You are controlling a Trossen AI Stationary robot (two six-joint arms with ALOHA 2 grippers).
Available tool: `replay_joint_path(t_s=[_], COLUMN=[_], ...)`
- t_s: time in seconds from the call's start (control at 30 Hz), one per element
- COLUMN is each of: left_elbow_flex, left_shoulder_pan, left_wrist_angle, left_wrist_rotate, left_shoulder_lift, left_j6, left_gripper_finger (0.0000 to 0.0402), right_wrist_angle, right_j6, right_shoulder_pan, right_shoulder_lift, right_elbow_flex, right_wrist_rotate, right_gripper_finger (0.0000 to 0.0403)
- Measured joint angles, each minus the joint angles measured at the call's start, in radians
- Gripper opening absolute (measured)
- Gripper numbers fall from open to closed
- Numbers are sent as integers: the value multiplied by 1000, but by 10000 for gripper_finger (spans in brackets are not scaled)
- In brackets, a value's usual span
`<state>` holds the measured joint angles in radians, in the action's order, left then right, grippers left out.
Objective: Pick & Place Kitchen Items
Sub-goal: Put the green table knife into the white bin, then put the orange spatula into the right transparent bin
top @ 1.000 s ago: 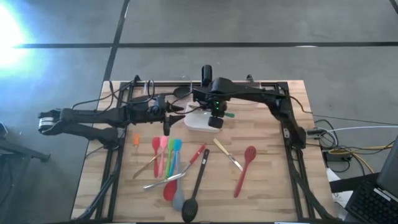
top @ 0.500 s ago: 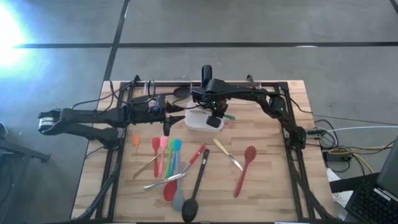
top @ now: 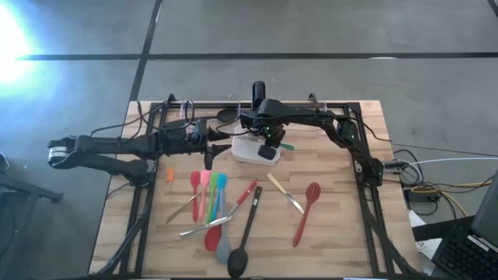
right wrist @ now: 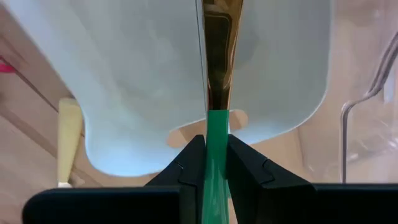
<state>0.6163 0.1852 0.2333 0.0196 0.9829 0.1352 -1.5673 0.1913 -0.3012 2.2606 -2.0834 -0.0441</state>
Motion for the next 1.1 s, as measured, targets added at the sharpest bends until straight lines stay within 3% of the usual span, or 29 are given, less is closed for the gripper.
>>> replay_joint_path(t_s=[0.6, 0.93, 1.1], left_elbow_flex=[0, 0, 0], left_shoulder_pan=[0, 0, 0], left_wrist_angle=[-2, -13, -13], left_wrist_rotate=[0, 1, 1], left_shoulder_lift=[0, 0, 0], left_j6=[0, 0, -3], left_gripper_finger=[179, 179, 179], right_wrist_angle=[-2, -1, 12], right_j6=[-45, 19, 66], right_shoulder_pan=[29, 132, 234], right_shoulder_lift=[-10, -222, -345], right_elbow_flex=[-41, -40, -28], right_wrist_rotate=[0, -9, -99], right_gripper_finger=[104, 90, 66])
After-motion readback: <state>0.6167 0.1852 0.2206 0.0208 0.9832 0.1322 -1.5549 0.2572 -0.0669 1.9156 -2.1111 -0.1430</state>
